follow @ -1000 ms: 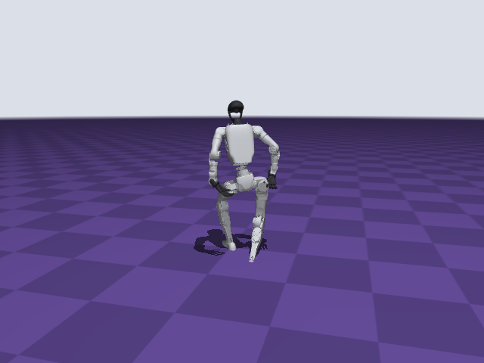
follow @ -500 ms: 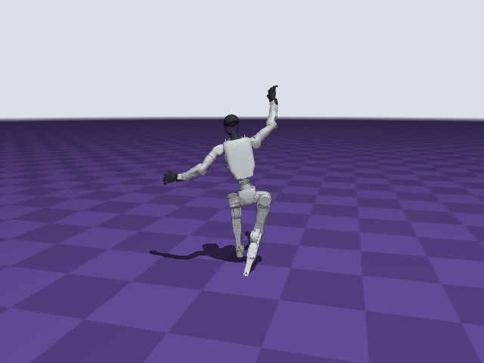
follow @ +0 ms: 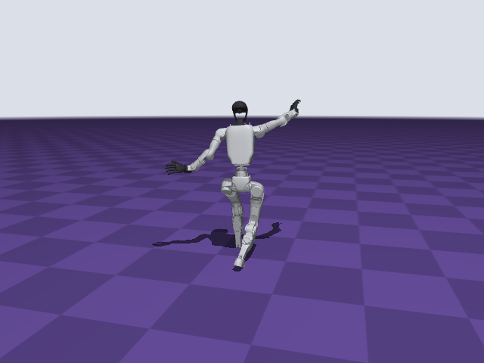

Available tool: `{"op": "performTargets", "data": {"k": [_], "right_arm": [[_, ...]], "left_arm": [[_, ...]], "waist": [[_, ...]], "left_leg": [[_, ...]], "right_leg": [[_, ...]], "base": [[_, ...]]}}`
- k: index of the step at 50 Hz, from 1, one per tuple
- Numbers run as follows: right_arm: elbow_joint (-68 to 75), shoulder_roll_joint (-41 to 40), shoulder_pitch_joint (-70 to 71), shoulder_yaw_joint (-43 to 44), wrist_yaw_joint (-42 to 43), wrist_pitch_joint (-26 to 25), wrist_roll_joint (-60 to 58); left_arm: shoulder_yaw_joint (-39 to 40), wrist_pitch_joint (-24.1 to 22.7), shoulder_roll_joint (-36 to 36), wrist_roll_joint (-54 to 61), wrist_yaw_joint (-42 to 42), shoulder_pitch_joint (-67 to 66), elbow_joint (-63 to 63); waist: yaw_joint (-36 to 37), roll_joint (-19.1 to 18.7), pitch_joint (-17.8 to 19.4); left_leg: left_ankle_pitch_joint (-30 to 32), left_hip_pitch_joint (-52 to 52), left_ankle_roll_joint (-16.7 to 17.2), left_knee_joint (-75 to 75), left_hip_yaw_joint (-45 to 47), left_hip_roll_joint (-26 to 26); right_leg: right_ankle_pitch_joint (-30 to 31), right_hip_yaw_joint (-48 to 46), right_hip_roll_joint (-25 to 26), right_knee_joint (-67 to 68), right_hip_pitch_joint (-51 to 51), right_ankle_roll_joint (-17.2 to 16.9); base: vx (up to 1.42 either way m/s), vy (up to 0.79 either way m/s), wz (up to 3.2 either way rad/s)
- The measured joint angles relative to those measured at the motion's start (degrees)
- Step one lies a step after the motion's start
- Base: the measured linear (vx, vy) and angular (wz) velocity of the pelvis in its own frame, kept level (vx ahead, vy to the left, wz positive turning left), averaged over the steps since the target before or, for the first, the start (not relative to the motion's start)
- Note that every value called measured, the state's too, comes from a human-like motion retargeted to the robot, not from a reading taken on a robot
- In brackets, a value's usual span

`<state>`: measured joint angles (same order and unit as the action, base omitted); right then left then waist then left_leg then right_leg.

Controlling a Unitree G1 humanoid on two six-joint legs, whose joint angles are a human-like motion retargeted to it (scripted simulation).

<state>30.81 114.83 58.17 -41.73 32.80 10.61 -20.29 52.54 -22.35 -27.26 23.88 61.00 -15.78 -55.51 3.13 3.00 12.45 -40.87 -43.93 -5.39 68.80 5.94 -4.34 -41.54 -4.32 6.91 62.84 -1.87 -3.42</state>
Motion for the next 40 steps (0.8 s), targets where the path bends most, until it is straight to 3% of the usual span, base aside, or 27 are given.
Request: {"op": "performTargets", "data": {"k": [3, 5, 9, 13, 18, 20, 23, 25, 26, 30, 33, 37, 38, 40], "right_arm": [[9.3, 1.6, 12.2, -18.1, -5.5, 1.3, 6.7], [11.5, 12.9, 32.5, -38.5, -10.3, 2.0, 10.1], [23.6, 14.2, 37.6, -38.5, -20.7, 1.8, 13.2], [23.1, 14.2, 36.2, -38.5, -24.1, 5.6, 15.7], [-2.8, 14.2, 23.4, -38.5, -26.0, 11.8, 22.9], [-17.1, 14.2, 15.7, -38.5, -26.2, 13.6, 24.6], [-37.4, 14.2, 4.3, -38.5, -27.4, 14.8, 24.4], [-47.5, 13.0, -1.9, -38.5, -28.5, 14.6, 23.8], [-50.5, 11.6, -3.8, -38.5, -29.3, 14.3, 23.6], [-58.7, 11.3, -5.2, -38.5, -31.7, 11.4, 21.3], [-59.3, 14.1, 0.5, -38.5, -29.0, 7.8, 19.8], [-52.2, 14.2, 11.2, -38.5, -20.0, 3.2, 23.7], [-50.1, 14.2, 14.1, -38.5, -17.8, 2.3, 26.3], [-47.2, 14.2, 19.6, -38.5, -14.4, 0.9, 32.5]], "left_arm": [[0.2, 4.5, 10.1, 0.4, 0.2, -2.4, -13.9], [-3.3, 7.6, 15.1, -0.3, -1.0, -2.7, -21.2], [-5.3, 11.5, 28.6, -4.6, -3.2, -4.7, -26.7], [-8.2, 11.3, 37.5, -13.8, 0.2, -9.4, -17.8], [-15.7, 6.8, 37.9, -30.0, 4.4, -14.2, 11.3], [-19.0, 4.4, 32.9, -35.4, 3.8, -14.8, 26.0], [-23.1, 0.8, 19.3, -39.4, 0.6, -11.7, 46.2], [-25.2, -1.2, 9.5, -40.0, -2.1, -7.6, 56.6], [-26.0, -1.9, 5.4, -40.0, -3.1, -5.4, 60.5], [-30.7, -3.5, -4.8, -39.2, -9.3, 2.1, 73.7], [-33.6, -3.4, -1.3, -38.0, -14.8, 3.7, 79.5], [-40.2, -1.2, 19.2, -34.2, -22.7, 2.9, 79.9], [-42.7, -0.4, 26.1, -32.8, -24.6, 3.4, 78.9], [-47.9, 1.1, 38.1, -30.3, -28.5, 5.4, 76.7]], "waist": [[-3.7, 0.7, -0.4], [-2.7, -0.3, 1.0], [-12.0, -4.6, 4.2], [-24.3, -7.4, 4.2], [-36.3, -7.4, 1.3], [-38.6, -6.0, -0.6], [-39.6, -4.9, -2.2], [-40.2, -6.4, -1.6], [-40.8, -8.3, -1.1], [-40.9, -12.6, 1.4], [-41.8, -16.5, 3.2], [-44.8, -24.6, 6.7], [-45.1, -26.6, 7.4], [-44.4, -27.3, 7.9]], "left_leg": [[-1.5, 4.8, -4.1, -2.2, 4.4, -6.7], [-3.3, 7.8, -6.6, -3.0, 5.6, -9.8], [-5.8, 15.5, -9.3, -6.7, 4.8, -15.0], [-7.8, 25.1, -9.6, -12.6, 1.6, -18.6], [-9.1, 38.4, -8.6, -22.9, -2.8, -21.7], [-9.1, 44.9, -7.9, -26.6, -4.0, -21.9], [-9.0, 52.4, -4.8, -23.5, -5.0, -19.2], [-7.8, 52.7, -0.3, -11.9, -6.5, -14.5], [-4.4, 51.7, 3.2, -4.4, -7.0, -11.0], [15.5, 41.9, 15.1, 22.7, -7.6, -4.8], [11.0, 30.6, 12.7, 35.9, -7.0, 1.6], [2.5, 16.7, 4.2, 34.0, -14.8, 11.6], [1.8, 14.4, 3.1, 30.1, -17.5, 11.1], [2.8, 13.7, 1.9, 20.7, -22.4, 4.4]], "right_leg": [[13.8, 0.3, -10.5, 15.4, 5.5, -7.6], [20.1, 0.2, -16.7, 25.6, 11.0, -8.9], [16.2, 2.5, -25.7, 40.4, 26.3, -5.4], [9.0, 5.7, -28.4, 42.1, 43.9, -2.8], [6.1, 8.3, -23.1, 30.5, 58.8, -4.4], [5.2, 9.0, -20.0, 25.7, 60.1, -5.1], [1.7, 5.2, -15.8, 22.0, 54.8, -2.3], [-0.9, -1.1, -10.5, 20.2, 48.6, 2.1], [-2.2, -4.0, -6.4, 19.2, 46.1, 4.8], [-6.8, -7.5, 6.5, 15.4, 36.2, 12.9], [-8.4, -2.5, 11.7, 13.6, 27.8, 13.9], [-8.5, 11.2, 16.5, 9.4, 12.0, 12.9], [-8.5, 16.5, 16.3, 10.0, 7.4, 12.0], [-6.9, 29.8, 13.2, 13.3, -2.9, 7.8]], "base": [[0.57, 0.13, -0.05], [0.58, 0.12, -0.07], [0.63, 0.11, 0.21], [0.74, 0.04, 0.44], [0.86, -0.02, 0.1], [0.94, -0.05, -0.18], [0.99, -0.06, -0.25], [0.99, -0.07, -0.41], [0.99, -0.04, -0.62], [0.91, 0.12, -1.15], [0.97, 0.32, -1.65], [1.08, 0.52, -1.9], [1.1, 0.7, -1.84], [1.01, 0.78, -1.78]]}}
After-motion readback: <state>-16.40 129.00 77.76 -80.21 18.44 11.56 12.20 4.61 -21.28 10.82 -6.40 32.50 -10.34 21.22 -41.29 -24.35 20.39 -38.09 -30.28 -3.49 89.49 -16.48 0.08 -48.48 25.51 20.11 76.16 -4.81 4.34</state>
